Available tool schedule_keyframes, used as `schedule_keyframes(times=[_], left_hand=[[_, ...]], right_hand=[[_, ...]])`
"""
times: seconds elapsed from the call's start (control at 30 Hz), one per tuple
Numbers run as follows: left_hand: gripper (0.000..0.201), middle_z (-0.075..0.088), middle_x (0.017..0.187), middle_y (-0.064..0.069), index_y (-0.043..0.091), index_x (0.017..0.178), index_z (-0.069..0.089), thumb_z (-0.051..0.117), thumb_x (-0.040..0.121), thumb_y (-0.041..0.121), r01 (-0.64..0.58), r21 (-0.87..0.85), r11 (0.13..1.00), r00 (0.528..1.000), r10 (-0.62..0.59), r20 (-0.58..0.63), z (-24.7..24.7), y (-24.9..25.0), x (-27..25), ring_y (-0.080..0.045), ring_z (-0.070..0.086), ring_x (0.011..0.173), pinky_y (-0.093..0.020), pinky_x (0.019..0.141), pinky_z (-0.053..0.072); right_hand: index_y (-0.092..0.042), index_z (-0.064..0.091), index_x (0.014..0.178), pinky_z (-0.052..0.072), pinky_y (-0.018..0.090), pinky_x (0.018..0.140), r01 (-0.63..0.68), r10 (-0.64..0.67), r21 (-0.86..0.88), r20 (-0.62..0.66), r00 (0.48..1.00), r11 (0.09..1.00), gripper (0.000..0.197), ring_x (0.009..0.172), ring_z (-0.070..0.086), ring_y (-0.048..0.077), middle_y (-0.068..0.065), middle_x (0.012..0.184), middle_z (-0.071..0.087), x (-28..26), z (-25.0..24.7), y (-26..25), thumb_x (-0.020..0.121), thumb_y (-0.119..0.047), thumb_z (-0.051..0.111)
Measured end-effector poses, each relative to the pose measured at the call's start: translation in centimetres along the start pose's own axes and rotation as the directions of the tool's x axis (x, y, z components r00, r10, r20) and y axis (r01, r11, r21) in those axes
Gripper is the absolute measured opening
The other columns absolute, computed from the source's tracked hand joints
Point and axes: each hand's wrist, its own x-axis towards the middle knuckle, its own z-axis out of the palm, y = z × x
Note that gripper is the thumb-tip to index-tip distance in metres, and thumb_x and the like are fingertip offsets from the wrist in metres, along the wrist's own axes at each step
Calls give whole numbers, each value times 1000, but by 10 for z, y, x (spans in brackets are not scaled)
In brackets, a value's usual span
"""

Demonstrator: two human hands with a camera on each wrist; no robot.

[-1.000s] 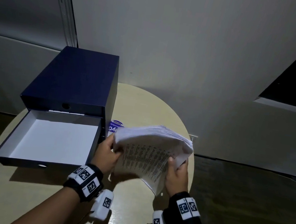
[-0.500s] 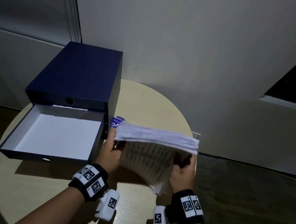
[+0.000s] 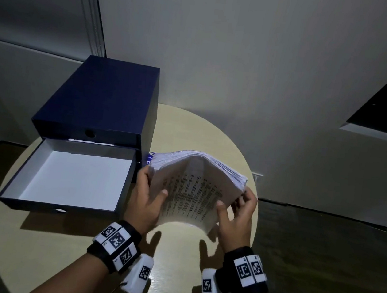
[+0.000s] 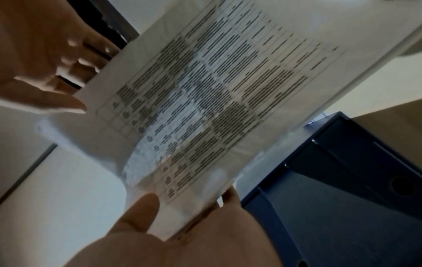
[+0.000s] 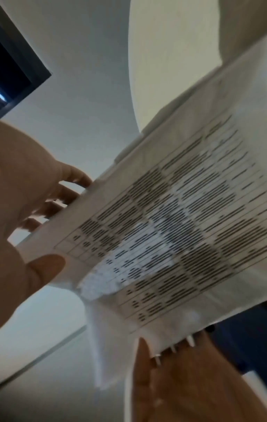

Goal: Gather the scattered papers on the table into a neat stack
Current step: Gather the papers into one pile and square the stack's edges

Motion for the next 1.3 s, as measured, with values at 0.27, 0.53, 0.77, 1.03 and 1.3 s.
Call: schedule_keyframes(times=[0.27,0.53,0.77,1.03,1.3], left_hand=[[59,60,122,0,27,128,42,61,72,26,-75,-30,997,994,73,-84,-10,15,23,-18,58,114,-40,96,50],[62,59,119,-15,29,123,40,63,66,31,-5,-87,996,999,2,-45,-13,11,36,-33,58,111,-57,98,46],[49,64,117,-4,27,127,42,60,81,33,13,-41,999,1000,-14,-6,-10,7,42,-20,61,109,-44,99,48],[34,67,112,10,20,119,51,57,85,18,55,-207,977,997,-42,68,-14,6,42,-13,62,106,-37,97,47],[33,69,112,8,20,118,54,56,86,12,29,-207,978,997,-12,80,-21,8,37,-12,63,107,-28,93,49]], right_hand=[[-23,42,128,54,53,90,74,-71,102,-34,997,992,59,107,64,20,-8,119,65,30,-3,-29,76,-32,68],[-37,49,117,53,55,86,36,-35,92,-8,999,995,43,104,62,20,-5,112,61,31,0,-35,77,-40,64],[-41,45,116,52,53,93,40,-41,-52,-17,999,998,47,111,55,8,-14,119,53,31,0,-39,88,-6,58],[-10,23,154,2,51,123,650,-475,-597,449,757,471,78,153,0,26,9,165,8,6,54,-118,87,-41,51],[-11,21,155,3,46,123,634,-294,-627,566,770,452,71,153,7,21,5,165,12,4,68,-104,96,-49,33]])
